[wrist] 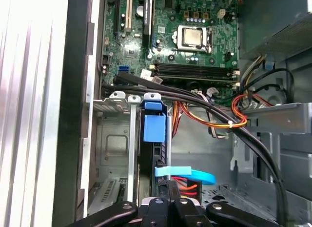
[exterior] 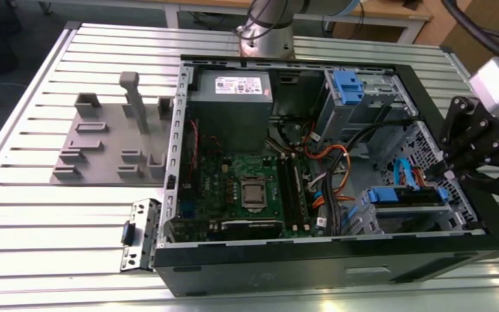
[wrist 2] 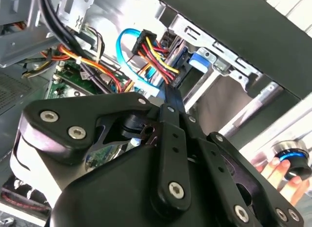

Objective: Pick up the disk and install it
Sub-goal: 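Insert the second disk wire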

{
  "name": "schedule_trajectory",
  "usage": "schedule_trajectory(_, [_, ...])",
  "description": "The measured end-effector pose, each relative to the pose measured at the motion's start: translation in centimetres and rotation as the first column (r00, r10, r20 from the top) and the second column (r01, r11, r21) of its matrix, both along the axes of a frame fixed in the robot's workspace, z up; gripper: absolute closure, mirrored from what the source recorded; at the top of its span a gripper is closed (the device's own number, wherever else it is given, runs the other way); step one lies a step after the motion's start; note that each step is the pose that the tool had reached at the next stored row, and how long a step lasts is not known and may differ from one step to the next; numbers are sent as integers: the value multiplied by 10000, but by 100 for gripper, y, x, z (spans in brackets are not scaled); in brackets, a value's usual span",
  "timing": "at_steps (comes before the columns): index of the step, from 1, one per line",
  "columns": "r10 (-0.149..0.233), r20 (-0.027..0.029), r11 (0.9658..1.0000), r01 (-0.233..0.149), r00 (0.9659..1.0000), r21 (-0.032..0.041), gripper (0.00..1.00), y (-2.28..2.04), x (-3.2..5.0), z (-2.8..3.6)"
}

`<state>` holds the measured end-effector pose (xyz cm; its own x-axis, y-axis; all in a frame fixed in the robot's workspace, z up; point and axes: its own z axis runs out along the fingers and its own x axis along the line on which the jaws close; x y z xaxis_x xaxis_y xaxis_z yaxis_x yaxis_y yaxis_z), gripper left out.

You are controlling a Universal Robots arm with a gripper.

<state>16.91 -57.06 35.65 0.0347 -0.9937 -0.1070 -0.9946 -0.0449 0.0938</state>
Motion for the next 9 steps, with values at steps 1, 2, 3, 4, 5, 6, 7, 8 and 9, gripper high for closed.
schedule_trajectory(1, [0, 0, 10000, 0, 10000, 0, 90, 0, 0, 32])
schedule_trajectory(2, [1, 0, 10000, -1, 10000, 0, 90, 0, 0, 48])
schedule_trajectory(3, [1, 0, 10000, -1, 10000, 2, 90, 0, 0, 49])
schedule_trajectory(4, [1, 0, 10000, -1, 10000, 3, 90, 0, 0, 49])
schedule_trajectory(5, [1, -1, 10000, -1, 10000, 5, 90, 0, 0, 49])
schedule_trajectory(6, [1, 0, 10000, -1, 10000, 2, 90, 0, 0, 51])
schedule_trajectory(7, [1, -1, 10000, -1, 10000, 1, 90, 0, 0, 53])
schedule_trajectory(8, [1, -1, 10000, -1, 10000, 2, 90, 0, 0, 53])
schedule_trajectory(9, [1, 0, 10000, -1, 10000, 1, 90, 0, 0, 54])
